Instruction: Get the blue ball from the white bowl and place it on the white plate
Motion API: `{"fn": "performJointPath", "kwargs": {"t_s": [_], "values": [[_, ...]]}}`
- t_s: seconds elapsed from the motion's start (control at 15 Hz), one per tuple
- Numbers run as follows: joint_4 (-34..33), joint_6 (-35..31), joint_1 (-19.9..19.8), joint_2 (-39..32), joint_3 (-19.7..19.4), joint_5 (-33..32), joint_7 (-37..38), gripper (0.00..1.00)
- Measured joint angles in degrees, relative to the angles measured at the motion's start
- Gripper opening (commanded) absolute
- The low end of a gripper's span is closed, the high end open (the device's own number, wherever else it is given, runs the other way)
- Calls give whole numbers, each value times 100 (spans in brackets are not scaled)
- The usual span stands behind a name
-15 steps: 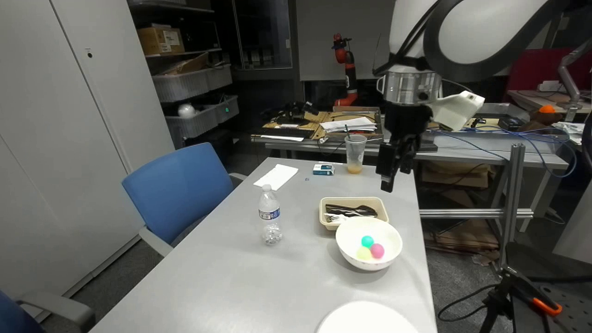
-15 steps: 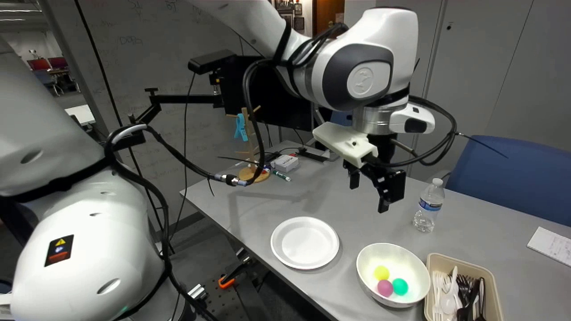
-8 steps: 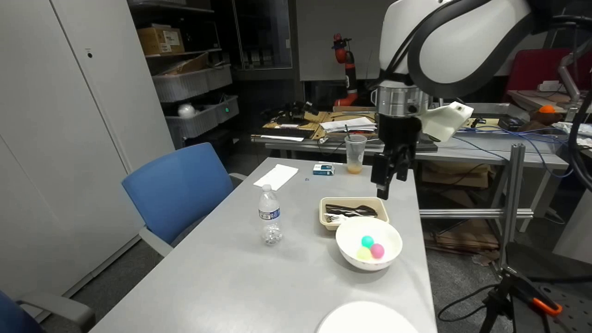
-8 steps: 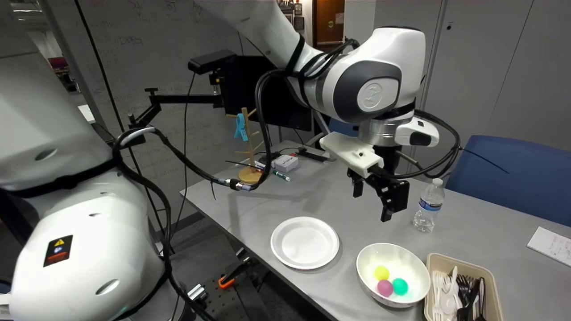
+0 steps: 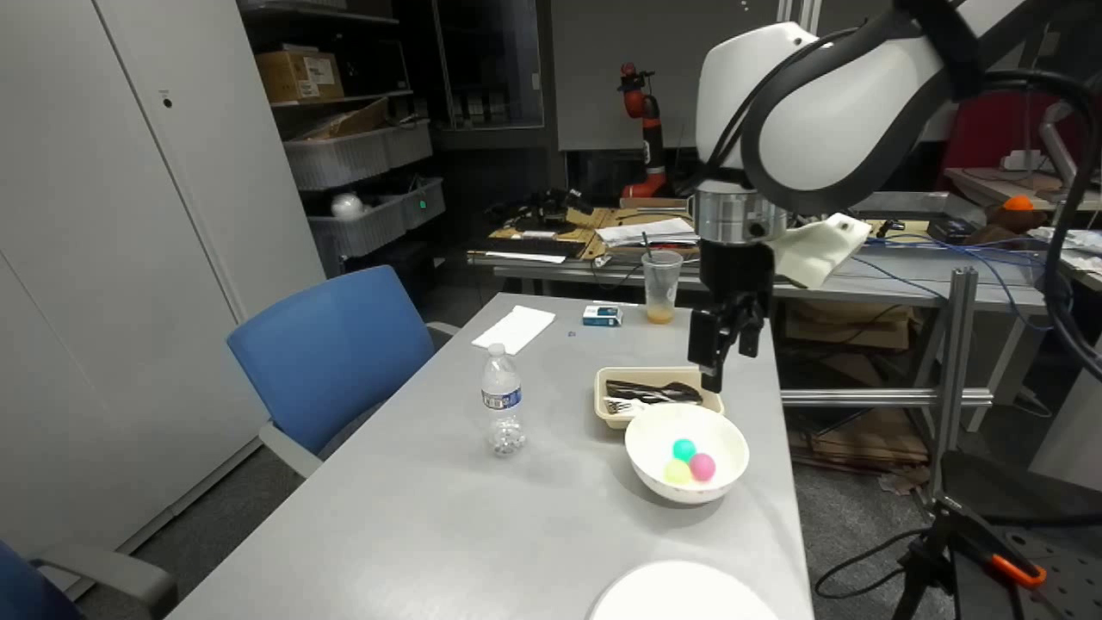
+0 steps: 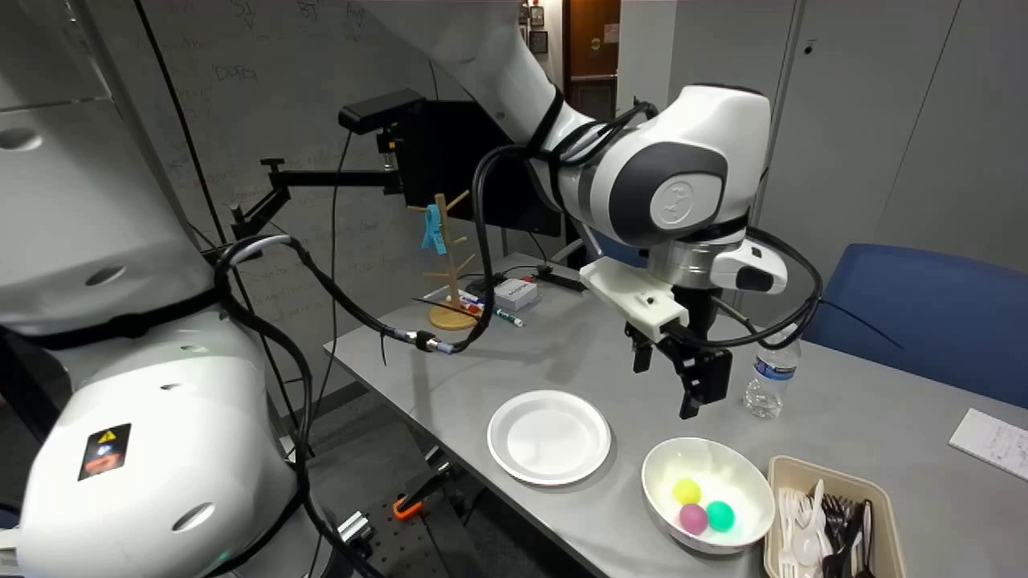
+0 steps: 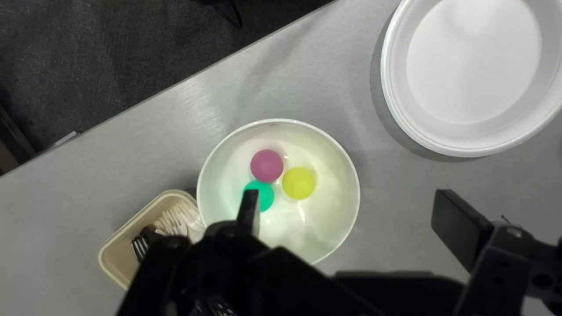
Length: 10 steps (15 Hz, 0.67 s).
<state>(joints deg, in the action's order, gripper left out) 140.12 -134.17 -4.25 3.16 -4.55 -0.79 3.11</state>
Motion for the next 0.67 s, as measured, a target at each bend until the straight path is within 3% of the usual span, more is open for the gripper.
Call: {"fn": "performJointPath", "kwargs": {"t_s": [0.67], "values": [[-738, -1064, -201, -1817, -67, 1228, 44, 100]]}}
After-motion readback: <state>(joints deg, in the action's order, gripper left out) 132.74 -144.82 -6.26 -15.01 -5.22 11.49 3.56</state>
